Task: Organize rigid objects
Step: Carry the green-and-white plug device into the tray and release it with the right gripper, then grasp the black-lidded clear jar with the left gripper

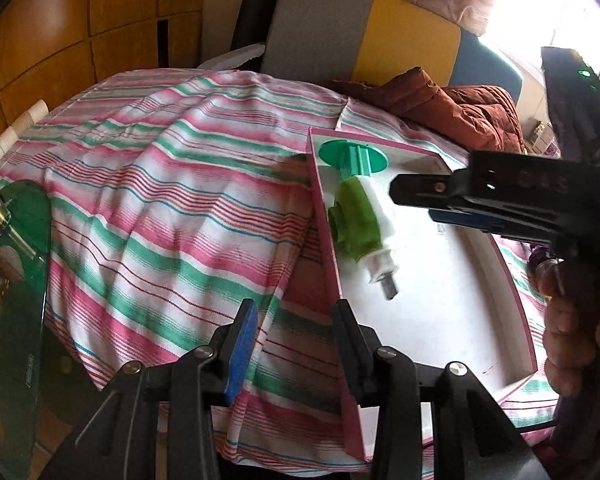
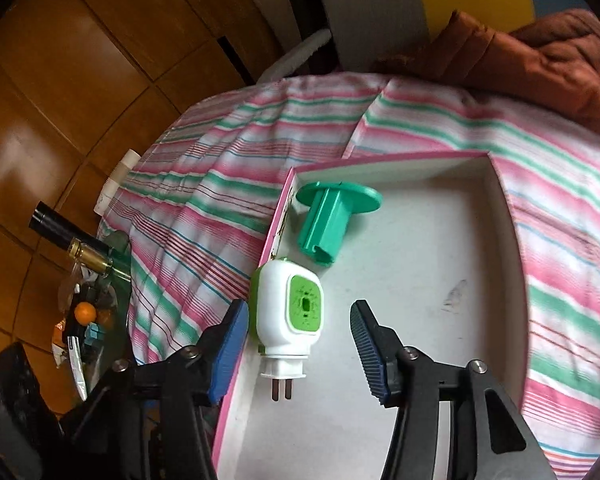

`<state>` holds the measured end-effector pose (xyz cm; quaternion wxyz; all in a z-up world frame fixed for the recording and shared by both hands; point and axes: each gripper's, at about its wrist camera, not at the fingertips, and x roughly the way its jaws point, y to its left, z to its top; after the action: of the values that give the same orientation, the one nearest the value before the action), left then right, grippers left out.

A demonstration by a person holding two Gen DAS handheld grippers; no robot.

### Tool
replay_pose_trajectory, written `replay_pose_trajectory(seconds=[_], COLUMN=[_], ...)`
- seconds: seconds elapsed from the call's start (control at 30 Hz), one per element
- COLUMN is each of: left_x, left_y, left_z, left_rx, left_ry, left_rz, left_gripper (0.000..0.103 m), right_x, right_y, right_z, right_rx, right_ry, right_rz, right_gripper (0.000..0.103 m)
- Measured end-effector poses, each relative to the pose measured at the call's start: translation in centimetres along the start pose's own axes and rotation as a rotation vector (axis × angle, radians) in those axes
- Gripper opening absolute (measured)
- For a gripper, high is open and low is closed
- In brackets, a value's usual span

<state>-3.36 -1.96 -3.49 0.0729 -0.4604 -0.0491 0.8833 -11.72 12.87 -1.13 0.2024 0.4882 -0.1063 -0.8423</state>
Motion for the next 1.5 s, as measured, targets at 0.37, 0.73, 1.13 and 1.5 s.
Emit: replay_pose_trajectory(seconds=[0.37, 0.73, 1.13, 1.5], left_x=[-1.2, -1.8, -2.2, -2.3], left_y=[-1.5, -3.8, -7.3, -13.3], left_z=[0.4, 0.5, 0.7, 1.2], left_rx=[0.043, 0.107, 0.187, 0.298], left_ry=[-0.025, -0.031, -0.035, -0.021], left_rz=[-0.010, -0.030, -0.080, -0.191], left_gripper=[0.039, 0.039, 0.039, 0.039], right_x=[-4.9, -10.5, -17.0, -22.1], right_y=[-1.6, -7.5, -16.4, -26.9], right_z=[-1.8, -2.5, -4.1, -8.8], right_rx=[-0.092, -0.002, 0.158, 0.452], right_ry=[-0.082, -0.163, -0.228, -0.328], right_rz=[-0.125, -0.222, -0.376, -0.536], right_gripper=[0.070, 0.077, 0.081, 0.082])
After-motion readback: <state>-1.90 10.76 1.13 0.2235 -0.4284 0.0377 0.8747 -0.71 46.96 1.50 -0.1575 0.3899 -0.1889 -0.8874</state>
